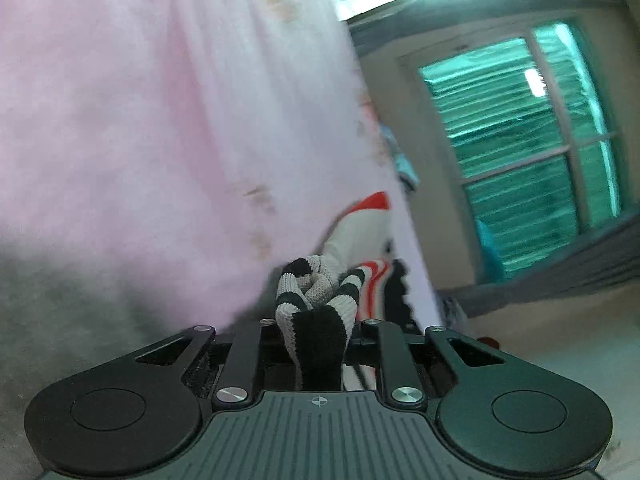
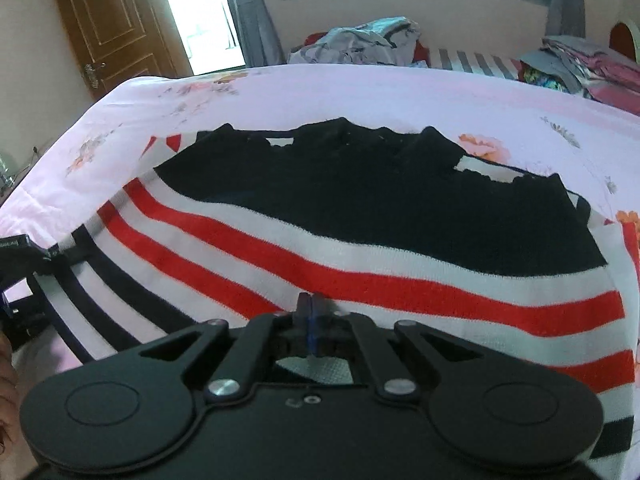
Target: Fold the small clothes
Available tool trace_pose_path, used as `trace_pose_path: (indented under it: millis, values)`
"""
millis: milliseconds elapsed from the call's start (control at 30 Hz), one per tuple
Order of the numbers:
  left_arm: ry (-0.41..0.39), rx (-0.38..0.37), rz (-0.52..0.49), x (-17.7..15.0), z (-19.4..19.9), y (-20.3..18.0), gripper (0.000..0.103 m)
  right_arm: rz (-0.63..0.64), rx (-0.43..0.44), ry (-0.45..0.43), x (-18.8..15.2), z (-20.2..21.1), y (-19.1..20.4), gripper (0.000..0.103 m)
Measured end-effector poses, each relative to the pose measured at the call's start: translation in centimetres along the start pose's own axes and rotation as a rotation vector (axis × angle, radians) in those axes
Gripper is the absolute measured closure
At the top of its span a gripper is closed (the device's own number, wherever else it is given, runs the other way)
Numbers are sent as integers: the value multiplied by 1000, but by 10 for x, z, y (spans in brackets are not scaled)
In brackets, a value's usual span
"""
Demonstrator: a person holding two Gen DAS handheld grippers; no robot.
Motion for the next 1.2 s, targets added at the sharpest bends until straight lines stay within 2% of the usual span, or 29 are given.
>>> trace_pose_path:
  millis: [100, 167, 233, 300, 400, 467, 500, 533, 600, 633, 667, 700, 767, 833, 900, 967, 1000, 1067, 1133, 1200]
  values:
    - [31, -27, -129, -3, -4, -46, 85, -69, 20, 8, 3, 7, -11, 103]
    - [69, -14, -271, -10, -8, -84, 85, -150, 37, -34, 8, 23, -28, 96]
    - [125, -35, -380, -28, -17, -125, 86, -238, 59, -63, 8, 40, -53, 96]
    - [202, -60, -509, -60, -30, -166, 85, -313, 51, -78, 5, 52, -83, 96]
    - [342, -102, -638, -121, -53, -216, 86, -430, 13, -90, -4, 68, -136, 97]
    - [444, -107, -716, -167, -70, -233, 85, -498, -14, -100, -13, 80, -172, 97]
    - [500, -96, -727, -190, -80, -233, 85, -534, -28, -102, -19, 86, -191, 97]
    - [594, -60, -740, -224, -94, -226, 85, -560, -40, -100, -25, 90, -206, 97]
    - [788, 28, -789, -277, -118, -206, 77, -610, -39, -78, -37, 93, -231, 90]
    - [815, 57, -816, -291, -120, -201, 75, -634, -28, -66, -43, 95, -241, 85]
    - [798, 23, -835, -291, -115, -213, 63, -651, -18, -64, -46, 99, -249, 74]
    - [802, -32, -817, -292, -101, -223, 59, -660, -8, -75, -48, 104, -253, 62]
    - [743, -130, -779, -264, -80, -252, 59, -665, 49, -99, -45, 112, -255, 58]
    - [649, -155, -818, -224, -56, -252, 59, -665, 119, -86, -41, 112, -249, 59]
    - [565, -93, -860, -175, -53, -241, 59, -636, 171, -68, -34, 105, -233, 60]
    - [525, 6, -840, -134, -57, -212, 60, -605, 202, -33, -29, 93, -213, 60]
    - [521, 21, -826, -122, -64, -198, 60, -590, 211, -20, -26, 87, -204, 59]
    - [576, 55, -801, -116, -70, -172, 60, -555, 218, 4, -22, 75, -190, 59]
    - [637, 38, -772, -126, -76, -151, 60, -535, 215, 31, -20, 64, -181, 59]
    - [661, 60, -762, -138, -74, -133, 60, -510, 194, 67, -19, 51, -174, 58]
Point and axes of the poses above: each gripper's, at about its wrist camera, not at the fingertips, and z roughly against the way its jaws point, y to its left, x to its top, the point moved 9 cm from there along -z, roughly the way its jaws point, and after that the axes turned 15 degrees about -x, right-handed, at the moved point
